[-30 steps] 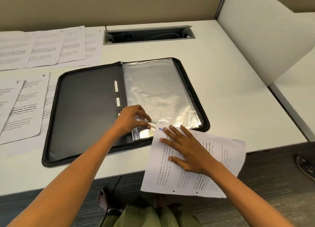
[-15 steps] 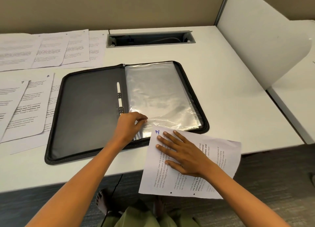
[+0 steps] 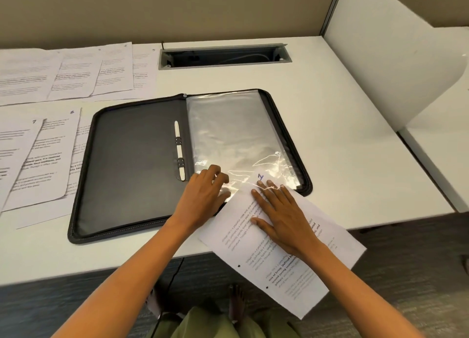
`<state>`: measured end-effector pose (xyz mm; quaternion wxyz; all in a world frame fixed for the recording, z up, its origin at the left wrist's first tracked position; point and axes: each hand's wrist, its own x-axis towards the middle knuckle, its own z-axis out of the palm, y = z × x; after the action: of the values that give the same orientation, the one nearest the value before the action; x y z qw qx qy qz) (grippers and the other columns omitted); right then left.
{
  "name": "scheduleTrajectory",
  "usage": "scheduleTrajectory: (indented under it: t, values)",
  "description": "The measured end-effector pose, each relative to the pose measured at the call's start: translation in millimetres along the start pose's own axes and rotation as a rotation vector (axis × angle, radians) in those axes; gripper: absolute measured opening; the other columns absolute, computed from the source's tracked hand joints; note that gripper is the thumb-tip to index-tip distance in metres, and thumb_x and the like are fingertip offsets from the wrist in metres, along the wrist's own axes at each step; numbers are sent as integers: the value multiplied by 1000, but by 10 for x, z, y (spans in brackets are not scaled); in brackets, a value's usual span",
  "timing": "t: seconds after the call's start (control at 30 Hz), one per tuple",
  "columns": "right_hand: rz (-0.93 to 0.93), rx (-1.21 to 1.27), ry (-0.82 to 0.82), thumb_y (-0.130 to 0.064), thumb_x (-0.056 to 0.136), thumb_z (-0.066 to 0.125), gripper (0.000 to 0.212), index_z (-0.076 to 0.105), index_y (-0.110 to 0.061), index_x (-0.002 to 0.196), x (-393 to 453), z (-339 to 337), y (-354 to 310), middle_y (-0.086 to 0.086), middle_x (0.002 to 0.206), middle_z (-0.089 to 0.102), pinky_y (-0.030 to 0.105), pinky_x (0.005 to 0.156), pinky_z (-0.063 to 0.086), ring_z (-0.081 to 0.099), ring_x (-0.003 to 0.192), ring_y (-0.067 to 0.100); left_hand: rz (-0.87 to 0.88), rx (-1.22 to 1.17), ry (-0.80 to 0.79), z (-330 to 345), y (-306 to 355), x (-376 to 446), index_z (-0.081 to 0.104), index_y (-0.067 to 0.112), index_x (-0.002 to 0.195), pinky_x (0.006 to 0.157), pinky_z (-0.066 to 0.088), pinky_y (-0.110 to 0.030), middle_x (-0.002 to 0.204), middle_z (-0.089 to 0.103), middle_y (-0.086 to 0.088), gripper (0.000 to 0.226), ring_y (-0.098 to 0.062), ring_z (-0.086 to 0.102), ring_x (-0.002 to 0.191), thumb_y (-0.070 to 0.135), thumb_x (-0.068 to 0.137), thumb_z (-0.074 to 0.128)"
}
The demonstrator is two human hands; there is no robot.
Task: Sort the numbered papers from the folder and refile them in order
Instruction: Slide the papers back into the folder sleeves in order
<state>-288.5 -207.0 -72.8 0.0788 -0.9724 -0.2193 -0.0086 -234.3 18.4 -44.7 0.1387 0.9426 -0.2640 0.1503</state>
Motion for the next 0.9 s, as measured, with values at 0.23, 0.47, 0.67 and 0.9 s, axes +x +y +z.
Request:
scheduleTrajectory:
  t: [0.23,0.47,0.67,0.9]
  values:
    - [196,-24,36,-59,98,15,72,25,-10,149,47,35,-52,10,156,23,43,114,13,18,145,27,153,161,14,47,58,-52,47,13,108,68,48,-36,97,64,-9,40,-26,61,72,14,77,72]
    - [262,-93,167,-54,95,27,67,48,-6,136,109,50,-156,14,144,45,46,108,24,39,136,31,216,172,-13,57,69,-118,48,11,107,61,47,-31,83,65,-6,50,-21,61,61,4,67,77]
    - [-150,-8,376,-22,94,50,33,64,-9,121,42,115,-99,16,127,60,45,101,46,54,122,31,201,125,8,100,68,-111,54,12,104,61,46,-32,80,63,-5,40,-22,60,63,6,70,74]
    - [-87,-14,26,-51,100,23,59,26,-21,150,136,61,-107,5,157,23,42,116,13,15,146,22,60,95,-11,85,82,-107,58,14,113,78,50,-38,105,66,-7,41,-25,64,92,42,89,39]
